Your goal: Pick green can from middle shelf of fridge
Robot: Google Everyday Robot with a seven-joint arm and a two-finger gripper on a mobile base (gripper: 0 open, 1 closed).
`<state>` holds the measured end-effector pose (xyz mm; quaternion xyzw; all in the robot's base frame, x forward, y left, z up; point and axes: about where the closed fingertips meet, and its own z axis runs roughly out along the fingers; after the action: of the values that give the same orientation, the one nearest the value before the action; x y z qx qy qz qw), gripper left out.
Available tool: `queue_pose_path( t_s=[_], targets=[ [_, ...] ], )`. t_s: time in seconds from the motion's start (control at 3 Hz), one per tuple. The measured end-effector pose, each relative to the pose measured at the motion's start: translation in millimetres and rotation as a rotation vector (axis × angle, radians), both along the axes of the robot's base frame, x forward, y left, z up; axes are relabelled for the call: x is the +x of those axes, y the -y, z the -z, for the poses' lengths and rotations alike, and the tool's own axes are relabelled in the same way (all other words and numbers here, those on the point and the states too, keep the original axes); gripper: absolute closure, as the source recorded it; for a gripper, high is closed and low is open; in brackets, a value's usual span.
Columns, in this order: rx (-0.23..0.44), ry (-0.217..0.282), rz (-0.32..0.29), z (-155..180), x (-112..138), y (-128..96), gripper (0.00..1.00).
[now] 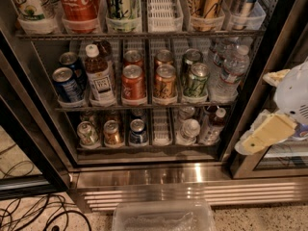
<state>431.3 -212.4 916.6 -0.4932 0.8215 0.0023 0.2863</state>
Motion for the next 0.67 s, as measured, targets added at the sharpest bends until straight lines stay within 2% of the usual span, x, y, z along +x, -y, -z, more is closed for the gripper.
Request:
queue_pose_path(
  t_s=[0.33,0.67],
  targets=[
    [0.125,0.088,0.031,16,15,-11,0.0],
    [0.202,0.198,0.044,11,41,-26,0.0]
  ],
)
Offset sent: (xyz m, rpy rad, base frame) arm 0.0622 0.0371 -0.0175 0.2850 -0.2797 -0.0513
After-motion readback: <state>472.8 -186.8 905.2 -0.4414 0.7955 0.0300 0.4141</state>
